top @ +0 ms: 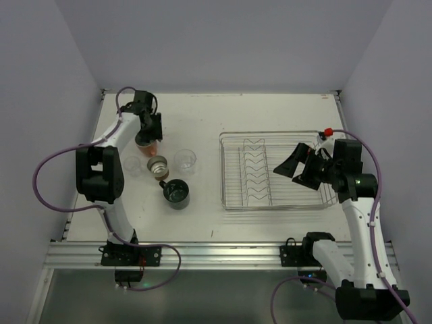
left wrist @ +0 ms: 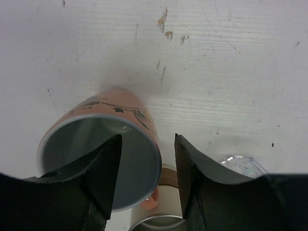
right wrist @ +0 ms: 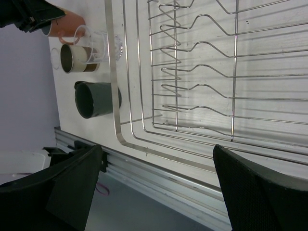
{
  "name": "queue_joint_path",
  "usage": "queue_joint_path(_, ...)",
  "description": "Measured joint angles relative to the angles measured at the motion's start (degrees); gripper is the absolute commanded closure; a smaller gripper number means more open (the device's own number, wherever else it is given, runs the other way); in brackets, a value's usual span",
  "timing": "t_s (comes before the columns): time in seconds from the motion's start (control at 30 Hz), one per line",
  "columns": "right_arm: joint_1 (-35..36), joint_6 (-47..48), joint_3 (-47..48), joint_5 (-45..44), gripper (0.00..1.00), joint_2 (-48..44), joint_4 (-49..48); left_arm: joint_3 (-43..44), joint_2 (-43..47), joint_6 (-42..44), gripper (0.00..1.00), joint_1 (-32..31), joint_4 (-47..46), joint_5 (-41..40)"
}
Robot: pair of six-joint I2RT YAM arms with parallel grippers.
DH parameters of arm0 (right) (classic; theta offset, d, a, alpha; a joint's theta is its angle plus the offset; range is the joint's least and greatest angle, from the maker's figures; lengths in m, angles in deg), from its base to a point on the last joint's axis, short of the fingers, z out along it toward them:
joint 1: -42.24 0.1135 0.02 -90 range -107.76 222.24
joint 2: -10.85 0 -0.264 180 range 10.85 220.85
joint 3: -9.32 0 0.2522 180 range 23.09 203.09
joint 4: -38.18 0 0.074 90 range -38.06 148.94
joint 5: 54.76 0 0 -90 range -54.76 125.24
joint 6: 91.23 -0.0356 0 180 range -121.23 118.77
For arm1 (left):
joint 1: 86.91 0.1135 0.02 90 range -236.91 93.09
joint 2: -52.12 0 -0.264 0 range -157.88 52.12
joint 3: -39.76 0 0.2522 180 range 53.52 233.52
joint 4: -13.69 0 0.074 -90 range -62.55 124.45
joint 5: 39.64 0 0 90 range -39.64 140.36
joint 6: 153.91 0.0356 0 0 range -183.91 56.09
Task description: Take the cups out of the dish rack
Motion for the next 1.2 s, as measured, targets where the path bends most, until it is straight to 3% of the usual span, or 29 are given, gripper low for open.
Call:
queue_joint_path(0.33, 0.0, -0.1, -2.0, -1.3, 0.01, -2.0, -0.6, 3.7, 8.6, -0.2, 0.37, 0.0, 0.5, 1.2)
queue_joint_path(0.57, 0.0, -1.9, -5.0, -3.3, 0.01, -4.9, -2.2, 3.2, 23.0, -1.7, 0.34, 0.0, -1.6, 10.9)
queue_joint_path(0.63, 0.0, -3.1, -7.1, -3.4, 0.01, -6.4, -4.0, 0.3, 28.0, -2.6, 0.34, 0.0, -4.7, 15.8)
queue_joint_path(0.83, 0.0, -8.2, -14.5, -2.8, 0.01, -12.2, -10.2, -19.3, 44.3, -10.9, 0.25, -0.2, -21.8, 35.5)
queue_joint_path(1.03, 0.0, -12.7, -22.0, -1.2, 0.01, -18.3, -18.4, -34.6, 54.7, -15.8, 0.23, -1.0, -31.3, 42.1)
queue_joint_path(1.1, 0.0, -13.6, -23.8, -1.1, 0.01, -19.8, -20.7, -38.1, 57.4, -16.9, 0.17, -1.4, -34.1, 42.9)
queue_joint_path(1.2, 0.0, -14.8, -26.1, -0.9, 0.01, -21.3, -23.8, -44.0, 61.7, -19.0, 0.0, -2.0, -39.6, 43.7)
